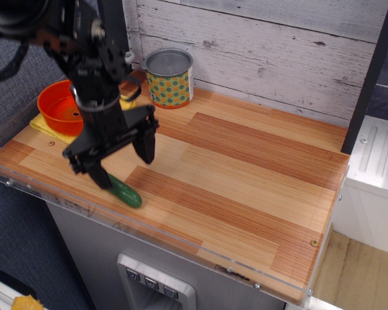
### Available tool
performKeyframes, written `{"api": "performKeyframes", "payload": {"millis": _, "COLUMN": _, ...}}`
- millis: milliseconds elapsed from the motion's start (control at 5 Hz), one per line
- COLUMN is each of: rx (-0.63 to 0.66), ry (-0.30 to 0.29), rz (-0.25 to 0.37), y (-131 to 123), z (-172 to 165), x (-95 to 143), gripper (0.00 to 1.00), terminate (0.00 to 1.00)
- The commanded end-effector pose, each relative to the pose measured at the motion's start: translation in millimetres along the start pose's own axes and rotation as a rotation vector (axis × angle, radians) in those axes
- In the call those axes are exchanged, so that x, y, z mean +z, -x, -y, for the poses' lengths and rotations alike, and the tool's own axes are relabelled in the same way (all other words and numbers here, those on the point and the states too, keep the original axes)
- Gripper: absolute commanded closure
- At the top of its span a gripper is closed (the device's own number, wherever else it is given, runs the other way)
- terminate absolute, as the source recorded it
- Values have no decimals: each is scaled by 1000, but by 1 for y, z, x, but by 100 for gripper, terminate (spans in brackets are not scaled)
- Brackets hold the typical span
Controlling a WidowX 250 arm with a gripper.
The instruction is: Pick up the cucumber and put it in the forward centre of the table
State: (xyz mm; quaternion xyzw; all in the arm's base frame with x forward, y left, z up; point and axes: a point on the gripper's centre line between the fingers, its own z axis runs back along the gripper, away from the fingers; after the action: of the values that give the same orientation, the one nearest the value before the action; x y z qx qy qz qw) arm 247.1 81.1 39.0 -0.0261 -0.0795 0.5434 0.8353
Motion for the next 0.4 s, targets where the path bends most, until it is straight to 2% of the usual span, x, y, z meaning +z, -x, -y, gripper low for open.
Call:
{"api": "performKeyframes", "payload": {"millis": 0, "rx": -130, "ry": 36, "rz": 35, "y": 10, "z": 31, "x": 33, "gripper": 0, "terminate": 0}}
{"api": "performKeyframes", "payload": {"millis": 200, "rx": -251, "ry": 33, "rz": 15, "y": 17, "z": 48, "x": 37, "gripper": 0, "terminate": 0}}
